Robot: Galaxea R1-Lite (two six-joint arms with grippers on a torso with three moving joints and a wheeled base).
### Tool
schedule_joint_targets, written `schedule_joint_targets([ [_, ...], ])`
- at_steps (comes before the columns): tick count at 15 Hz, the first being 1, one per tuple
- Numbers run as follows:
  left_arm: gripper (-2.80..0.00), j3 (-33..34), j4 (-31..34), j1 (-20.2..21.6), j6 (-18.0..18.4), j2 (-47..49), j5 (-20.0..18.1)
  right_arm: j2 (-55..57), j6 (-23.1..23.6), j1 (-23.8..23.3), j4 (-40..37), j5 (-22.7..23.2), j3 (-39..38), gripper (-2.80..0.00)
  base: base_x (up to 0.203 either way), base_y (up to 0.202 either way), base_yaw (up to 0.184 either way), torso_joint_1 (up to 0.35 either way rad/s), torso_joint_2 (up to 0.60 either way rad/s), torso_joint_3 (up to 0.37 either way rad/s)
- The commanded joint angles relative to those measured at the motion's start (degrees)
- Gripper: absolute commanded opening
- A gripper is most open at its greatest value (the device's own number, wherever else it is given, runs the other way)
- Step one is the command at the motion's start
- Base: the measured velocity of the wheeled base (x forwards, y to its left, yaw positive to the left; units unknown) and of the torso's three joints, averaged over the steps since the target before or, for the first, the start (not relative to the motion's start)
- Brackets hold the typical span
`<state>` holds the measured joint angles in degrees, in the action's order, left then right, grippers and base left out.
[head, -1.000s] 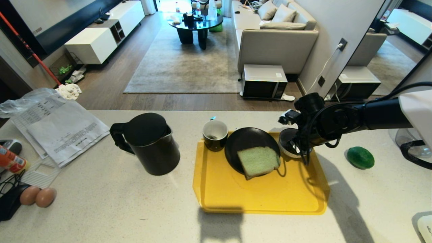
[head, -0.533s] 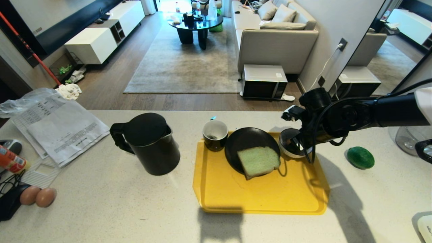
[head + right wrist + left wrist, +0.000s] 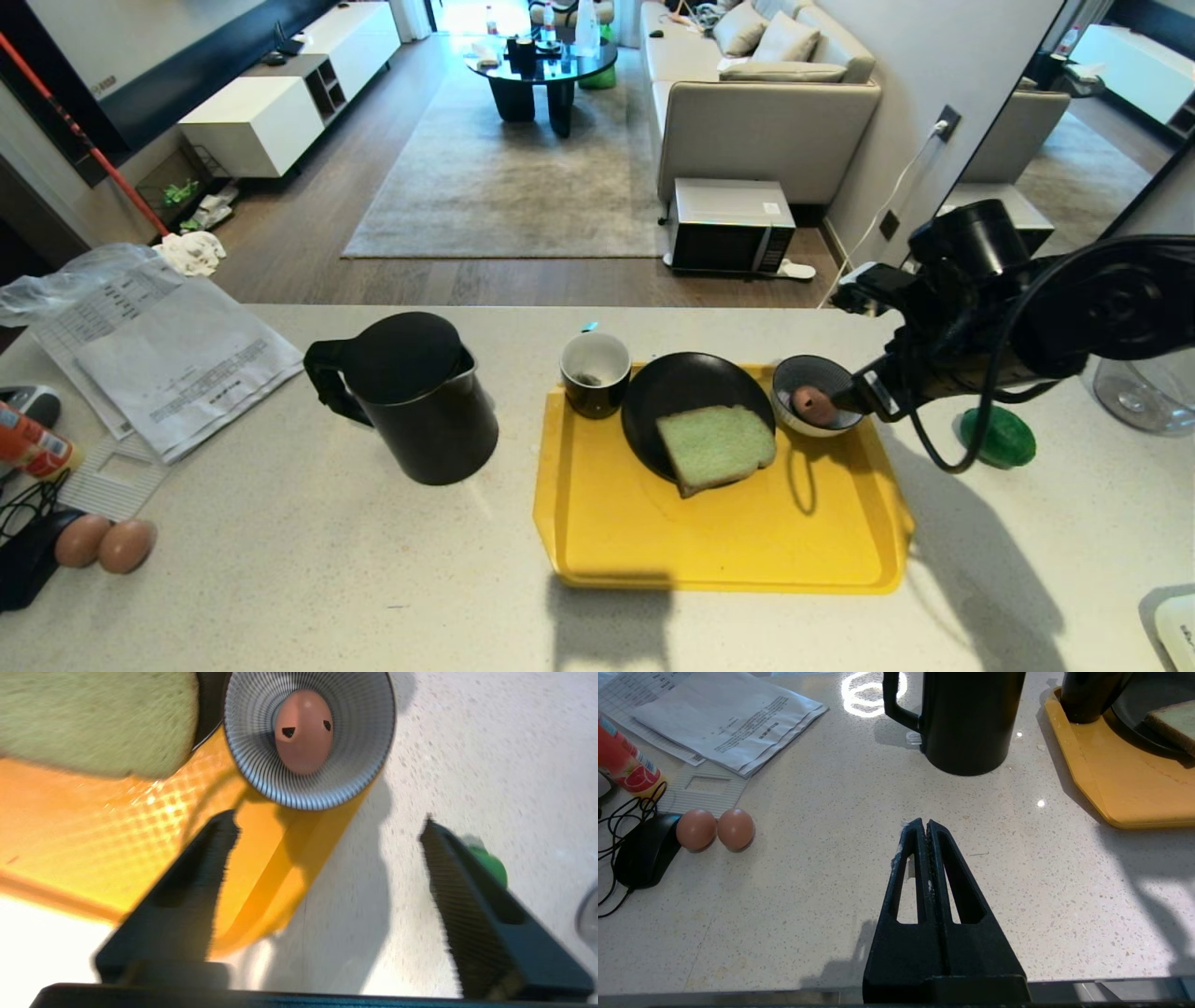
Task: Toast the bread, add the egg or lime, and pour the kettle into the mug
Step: Pick up the kettle
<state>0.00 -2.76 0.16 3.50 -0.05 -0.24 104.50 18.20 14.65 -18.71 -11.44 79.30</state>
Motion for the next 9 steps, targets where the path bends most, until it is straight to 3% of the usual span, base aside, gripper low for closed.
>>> schedule_joint_targets([
  [1,-2.8,0.97,-0.06,0.02,0.02,-0.13,-0.02,-12.33,-1.39,0.08,-0.04,0.83,-6.29,-2.8,0.0,0.0,0.0,0.0,0.0,0.0],
  [9,-2.8,0.97,-0.06,0.02,0.02,-0.13,-0.02,-38.49,-13.28,0.08,0.16,2.3,-26.79,-2.8,0.0,0.0,0.0,0.0,0.0,0.0],
])
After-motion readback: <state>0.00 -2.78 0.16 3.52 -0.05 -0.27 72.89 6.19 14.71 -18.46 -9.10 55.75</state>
